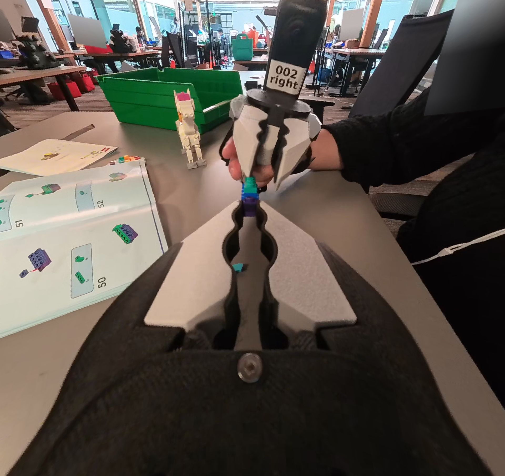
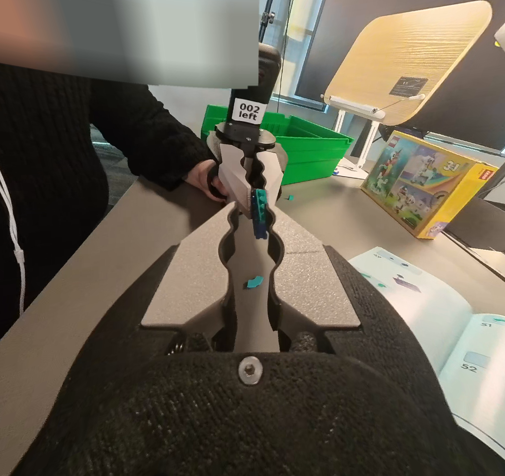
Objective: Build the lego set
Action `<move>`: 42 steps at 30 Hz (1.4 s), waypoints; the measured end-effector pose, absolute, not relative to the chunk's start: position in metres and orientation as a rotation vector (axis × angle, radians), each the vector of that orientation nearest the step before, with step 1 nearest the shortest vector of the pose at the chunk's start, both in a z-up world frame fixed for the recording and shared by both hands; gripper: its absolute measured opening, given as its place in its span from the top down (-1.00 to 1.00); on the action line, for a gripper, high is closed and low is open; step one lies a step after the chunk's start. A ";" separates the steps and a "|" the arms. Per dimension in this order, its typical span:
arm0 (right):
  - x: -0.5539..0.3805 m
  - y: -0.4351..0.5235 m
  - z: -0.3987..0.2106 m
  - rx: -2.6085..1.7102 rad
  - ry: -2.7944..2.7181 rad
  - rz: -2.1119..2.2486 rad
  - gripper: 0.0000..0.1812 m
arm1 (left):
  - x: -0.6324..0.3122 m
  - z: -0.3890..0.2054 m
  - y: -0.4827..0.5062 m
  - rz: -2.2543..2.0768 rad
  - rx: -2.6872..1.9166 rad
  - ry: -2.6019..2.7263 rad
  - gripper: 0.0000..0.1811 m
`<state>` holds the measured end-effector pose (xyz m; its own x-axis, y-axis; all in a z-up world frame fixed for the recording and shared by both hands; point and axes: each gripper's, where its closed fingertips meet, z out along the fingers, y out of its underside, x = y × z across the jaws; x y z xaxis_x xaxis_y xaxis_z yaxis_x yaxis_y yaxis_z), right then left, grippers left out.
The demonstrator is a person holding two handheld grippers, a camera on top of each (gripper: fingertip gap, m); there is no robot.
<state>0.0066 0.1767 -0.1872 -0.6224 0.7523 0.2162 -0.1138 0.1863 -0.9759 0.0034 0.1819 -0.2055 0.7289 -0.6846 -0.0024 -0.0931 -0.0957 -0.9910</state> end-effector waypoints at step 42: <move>0.038 0.317 -0.100 -0.619 -1.060 0.805 0.93 | -0.008 -0.189 0.186 -0.353 -1.497 0.575 0.63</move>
<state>0.0375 0.3170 -0.0998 0.2624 0.8188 0.5106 -0.2720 0.5705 -0.7750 -0.0077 0.1857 -0.1886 0.8192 -0.5564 -0.1392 -0.1274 0.0601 -0.9900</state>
